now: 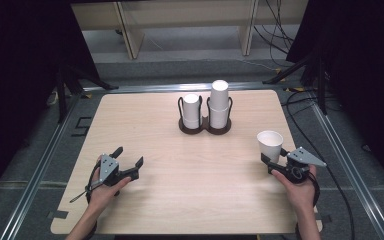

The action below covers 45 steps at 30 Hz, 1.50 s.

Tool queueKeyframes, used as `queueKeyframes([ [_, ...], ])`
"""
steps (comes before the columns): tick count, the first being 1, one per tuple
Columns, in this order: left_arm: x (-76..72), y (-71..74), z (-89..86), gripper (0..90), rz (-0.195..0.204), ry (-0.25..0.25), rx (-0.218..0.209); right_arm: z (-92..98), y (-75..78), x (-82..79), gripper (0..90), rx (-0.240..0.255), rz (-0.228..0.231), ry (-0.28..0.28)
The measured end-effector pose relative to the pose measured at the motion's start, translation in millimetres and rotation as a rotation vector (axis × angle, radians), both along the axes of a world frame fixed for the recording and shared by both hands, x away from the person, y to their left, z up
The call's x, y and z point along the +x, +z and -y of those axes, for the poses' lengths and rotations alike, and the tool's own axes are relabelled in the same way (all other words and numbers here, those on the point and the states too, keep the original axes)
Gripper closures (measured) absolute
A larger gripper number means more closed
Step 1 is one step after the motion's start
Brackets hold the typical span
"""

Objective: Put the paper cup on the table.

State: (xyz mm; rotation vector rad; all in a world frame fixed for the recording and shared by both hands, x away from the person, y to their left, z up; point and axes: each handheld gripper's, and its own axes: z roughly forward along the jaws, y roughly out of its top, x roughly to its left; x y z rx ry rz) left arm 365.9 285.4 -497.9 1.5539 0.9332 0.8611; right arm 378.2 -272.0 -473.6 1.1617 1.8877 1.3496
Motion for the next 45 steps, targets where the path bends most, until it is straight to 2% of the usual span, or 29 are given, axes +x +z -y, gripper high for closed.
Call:
queueKeyframes([
  [2, -0.8, 0.3, -0.5, 12.6, -0.002, -0.008, 0.008, 0.3, -2.9, 2.2, 33.8, -0.01, -0.012, -0.017],
  [3, -1.1, 0.1, -0.1, 12.6, 0.002, -0.009, 0.009, 0.6, -4.1, 3.5, 33.8, -0.03, -0.02, -0.016],
  [4, 0.0, -0.8, 0.6, 12.6, 0.02, -0.017, -0.001, -0.5, -5.5, 5.1, 33.8, -0.039, -0.06, -0.022],
  [5, -2.0, 0.3, -0.2, 12.6, 0.005, -0.015, 0.016, -0.6, -6.2, 6.8, 33.8, -0.069, -0.067, -0.033],
  [8, -2.0, 0.3, 0.0, 12.6, 0.004, -0.015, 0.017, -2.9, -8.2, 10.7, 33.8, -0.091, -0.092, -0.054],
  [11, -1.1, 0.4, 0.8, 12.7, 0.003, -0.017, 0.02, -3.0, -9.2, 13.2, 33.8, -0.114, -0.112, -0.052],
  [15, -1.1, 0.4, 1.5, 12.7, 0.0, -0.016, 0.019, -1.6, -10.2, 13.4, 33.6, -0.114, -0.134, -0.063],
  [16, 0.4, -0.8, 2.5, 12.7, 0.018, -0.023, 0.002, -0.3, -11.0, 13.7, 33.5, -0.114, -0.126, -0.063],
  [22, 0.4, -0.9, 3.0, 12.7, 0.02, -0.026, 0.001, 0.0, -9.8, 12.1, 32.6, -0.135, -0.13, -0.062],
  [25, -1.1, 0.0, 2.3, 12.6, 0.005, -0.02, 0.011, -0.2, -10.1, 9.6, 32.2, -0.126, -0.146, -0.073],
  [37, -2.0, 0.3, 1.7, 12.6, -0.004, -0.018, 0.01, -0.4, -11.3, 5.2, 30.6, -0.141, -0.177, -0.074],
  [41, -2.6, 0.3, 1.7, 12.5, -0.004, -0.018, 0.008, -1.5, -11.4, 5.7, 23.8, -0.128, -0.194, -0.076],
  [42, -2.5, 0.3, 1.6, 12.5, -0.005, -0.018, 0.008, -2.4, -11.1, 6.0, 19.7, -0.116, -0.193, -0.085],
  [44, -2.4, 0.3, 1.3, 12.5, -0.005, -0.017, 0.007, -2.3, -10.6, 6.3, 18.7, -0.112, -0.193, -0.094],
  [45, -2.3, 0.3, 1.3, 12.6, -0.005, -0.017, 0.007, -2.7, -9.9, 6.2, 18.7, -0.098, -0.209, -0.102],
])
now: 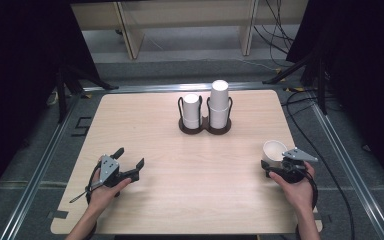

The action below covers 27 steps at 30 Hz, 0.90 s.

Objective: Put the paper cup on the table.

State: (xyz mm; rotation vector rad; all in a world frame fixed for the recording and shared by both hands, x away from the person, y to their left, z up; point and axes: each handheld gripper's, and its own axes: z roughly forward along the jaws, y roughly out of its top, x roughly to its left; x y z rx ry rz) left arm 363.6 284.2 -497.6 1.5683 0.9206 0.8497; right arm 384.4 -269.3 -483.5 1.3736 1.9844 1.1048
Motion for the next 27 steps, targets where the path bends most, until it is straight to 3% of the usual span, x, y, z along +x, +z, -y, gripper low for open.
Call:
queueKeyframes([
  [1, 0.0, 0.0, 0.0, 12.6, 0.0, 0.001, -0.001, 0.6, 0.2, 0.8, 18.7, -0.007, 0.03, 0.0],
  [3, -0.2, -0.1, 0.1, 12.6, 0.0, 0.004, -0.002, 0.2, 1.5, -1.0, 18.3, 0.008, 0.023, -0.021],
  [4, -0.2, -0.1, 0.1, 12.6, 0.0, 0.004, -0.003, -2.9, 2.9, -3.8, 18.2, 0.04, -0.006, -0.045],
  [7, 0.0, -0.1, 0.2, 12.6, -0.002, 0.005, -0.006, -0.5, 3.1, -3.3, 16.5, 0.016, 0.006, -0.02],
  [8, 0.0, -0.1, 0.2, 12.6, -0.002, 0.005, -0.006, -1.6, 3.2, -5.1, 16.2, 0.025, -0.003, -0.041],
  [9, 0.1, -0.1, 0.1, 12.6, -0.003, 0.006, -0.008, -0.1, 2.8, -3.6, 16.2, 0.022, 0.032, -0.023],
  [11, 0.2, -0.2, -0.2, 12.6, -0.001, 0.007, -0.011, -0.5, 1.9, -4.2, 16.3, 0.042, 0.025, -0.019],
  [12, 0.2, -0.2, -0.2, 12.6, -0.001, 0.007, -0.012, 0.0, 2.9, -6.4, 16.2, 0.028, 0.017, -0.021],
  [13, 0.1, -0.2, -0.2, 12.6, -0.001, 0.007, -0.012, -0.8, 3.0, -10.0, 16.2, 0.033, -0.007, -0.04],
  [14, 0.1, -0.2, 0.0, 12.6, -0.002, 0.007, -0.01, 1.4, 2.7, -9.7, 16.2, 0.007, 0.023, -0.029],
  [16, 0.2, -0.2, 0.1, 12.6, -0.002, 0.007, -0.01, 1.1, 4.1, -13.3, 16.2, 0.007, 0.018, -0.032],
  [17, 0.3, -0.2, 0.1, 12.6, -0.002, 0.01, -0.009, -1.3, 5.3, -17.0, 16.1, 0.032, -0.011, -0.053],
  [18, 2.2, -1.2, 0.4, 12.6, 0.016, 0.001, -0.02, -1.3, 5.3, -17.0, 16.1, 0.032, -0.011, -0.053],
  [20, 0.4, -0.1, -0.4, 12.6, -0.006, 0.01, -0.009, 2.5, 5.6, -16.9, 16.0, -0.007, 0.035, -0.03],
  [21, 0.4, -0.1, -0.3, 12.6, -0.006, 0.011, -0.011, 0.2, 6.1, -19.4, 16.0, 0.024, 0.01, -0.047],
  [23, 1.5, -0.8, 0.0, 12.6, 0.006, 0.006, -0.019, 2.9, 5.7, -19.4, 16.1, -0.001, 0.029, -0.034],
  [24, 2.1, -1.3, 0.4, 12.6, 0.015, 0.009, -0.025, 1.6, 5.4, -21.0, 16.0, 0.025, 0.011, -0.042],
  [27, 1.8, -1.0, 0.0, 12.6, 0.009, 0.008, -0.024, 3.1, 4.8, -24.1, 16.1, 0.016, 0.018, -0.036],
])
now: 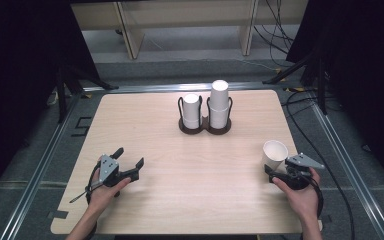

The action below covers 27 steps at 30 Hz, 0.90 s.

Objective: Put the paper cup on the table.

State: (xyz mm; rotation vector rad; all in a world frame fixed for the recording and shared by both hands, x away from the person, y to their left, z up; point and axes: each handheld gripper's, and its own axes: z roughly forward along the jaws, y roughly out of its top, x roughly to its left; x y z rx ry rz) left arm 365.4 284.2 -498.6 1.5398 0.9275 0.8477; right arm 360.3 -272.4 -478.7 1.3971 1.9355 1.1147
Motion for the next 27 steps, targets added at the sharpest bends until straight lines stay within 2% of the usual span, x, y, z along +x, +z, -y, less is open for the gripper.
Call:
queueKeyframes([
  [1, -1.4, 0.9, -0.5, 12.6, -0.018, 0.007, 0.009, -0.1, 1.1, -5.1, 16.0, 0.006, -0.007, -0.011],
  [3, -1.4, 0.9, -0.5, 12.6, -0.018, 0.006, 0.008, 1.5, 1.8, -6.6, 16.0, -0.009, -0.007, -0.001],
  [4, -1.3, 0.9, -0.5, 12.6, -0.017, 0.006, 0.008, 2.6, 0.7, -7.6, 16.1, -0.014, 0.015, 0.001],
  [6, -1.5, 1.0, -0.5, 12.6, -0.017, 0.004, 0.012, 2.7, 1.0, -12.6, 16.2, 0.017, -0.008, -0.015],
  [7, -1.4, 0.8, -0.3, 12.6, -0.014, 0.004, 0.011, 5.2, 0.7, -13.2, 16.2, -0.006, 0.028, -0.008],
  [8, 0.2, -0.1, 0.4, 12.6, 0.004, -0.001, 0.002, 5.7, 1.1, -15.7, 16.2, 0.002, 0.018, -0.011],
  [9, 0.2, 0.1, 0.0, 12.6, -0.001, -0.004, 0.004, 7.3, 1.0, -19.4, 16.3, 0.016, 0.03, -0.005],
  [11, -1.2, 1.0, -0.6, 12.6, -0.019, 0.002, 0.012, 8.5, 2.0, -21.3, 16.3, 0.008, 0.025, 0.001],
  [13, -1.0, 1.0, -0.7, 12.6, -0.019, 0.003, 0.011, 11.0, 0.4, -27.4, 16.3, 0.026, 0.053, -0.013],
  [15, -1.0, 1.0, -0.7, 12.6, -0.019, 0.004, 0.011, 11.6, 0.3, -29.4, 16.3, 0.029, 0.044, -0.015],
  [18, -0.8, 1.1, -0.6, 12.6, -0.02, 0.006, 0.011, 13.1, -2.7, -34.5, 16.3, 0.038, 0.06, -0.012],
  [20, -0.7, 1.1, -0.5, 12.6, -0.021, 0.006, 0.013, 13.8, -5.1, -36.0, 16.3, 0.047, 0.087, -0.006],
  [23, -0.8, 1.1, -0.4, 12.7, -0.021, 0.005, 0.015, 14.7, -6.4, -39.0, 16.4, 0.043, 0.086, 0.005],
  [24, -1.0, 1.0, -0.2, 12.7, -0.02, 0.005, 0.015, 15.6, -6.9, -39.1, 16.4, 0.043, 0.105, 0.005],
  [25, -1.0, 1.0, -0.2, 12.7, -0.019, 0.003, 0.016, 13.6, -7.3, -40.4, 16.3, 0.091, 0.108, -0.003],
  [26, -1.0, 1.0, -0.1, 12.8, -0.019, 0.003, 0.017, 16.2, -7.1, -40.8, 16.4, 0.062, 0.117, -0.006],
  [27, -0.9, 1.1, -0.1, 12.8, -0.019, 0.002, 0.017, 16.9, -6.7, -41.3, 16.3, 0.065, 0.132, 0.003],
])
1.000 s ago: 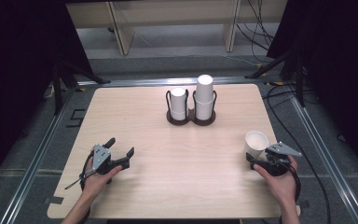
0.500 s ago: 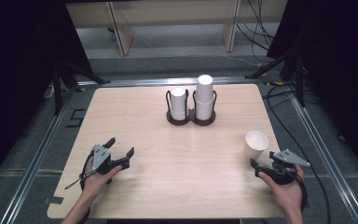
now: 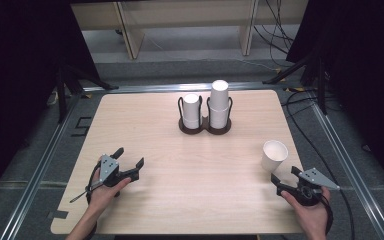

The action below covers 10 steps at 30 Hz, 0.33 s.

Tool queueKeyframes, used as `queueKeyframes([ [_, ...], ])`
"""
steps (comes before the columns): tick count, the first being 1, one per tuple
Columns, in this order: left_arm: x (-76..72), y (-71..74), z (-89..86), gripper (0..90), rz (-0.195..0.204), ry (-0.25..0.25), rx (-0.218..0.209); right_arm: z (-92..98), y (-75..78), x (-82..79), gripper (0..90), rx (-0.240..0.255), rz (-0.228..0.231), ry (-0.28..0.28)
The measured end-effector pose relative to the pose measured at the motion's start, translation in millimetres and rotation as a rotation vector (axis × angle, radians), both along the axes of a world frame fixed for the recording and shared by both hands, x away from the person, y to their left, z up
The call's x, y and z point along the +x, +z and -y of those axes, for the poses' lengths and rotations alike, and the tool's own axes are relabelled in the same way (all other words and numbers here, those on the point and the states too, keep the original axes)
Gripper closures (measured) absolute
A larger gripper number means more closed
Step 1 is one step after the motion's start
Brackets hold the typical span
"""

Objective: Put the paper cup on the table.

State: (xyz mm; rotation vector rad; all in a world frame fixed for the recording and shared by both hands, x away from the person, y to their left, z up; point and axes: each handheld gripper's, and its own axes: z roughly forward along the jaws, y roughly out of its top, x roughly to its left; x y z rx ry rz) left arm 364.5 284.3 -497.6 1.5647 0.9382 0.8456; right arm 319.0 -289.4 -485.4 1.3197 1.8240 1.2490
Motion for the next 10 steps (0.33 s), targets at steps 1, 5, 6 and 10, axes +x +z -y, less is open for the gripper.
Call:
queueKeyframes([
  [1, 0.1, 0.0, 0.0, 12.8, -0.001, -0.002, 0.0, 0.5, -0.2, -0.8, 16.4, 0.004, 0.014, -0.004],
  [5, 1.2, -0.6, 0.3, 12.7, 0.006, -0.005, -0.01, 2.4, -0.3, -5.1, 16.5, 0.029, 0.049, -0.016],
  [6, 1.0, -0.5, -0.1, 12.7, 0.004, -0.005, -0.004, 2.4, -0.3, -5.1, 16.5, 0.029, 0.049, -0.016],
  [10, 1.8, -0.1, 1.5, 11.2, 0.001, -0.018, 0.023, 3.8, -1.1, -2.5, 16.4, 0.052, 0.049, -0.007],
])
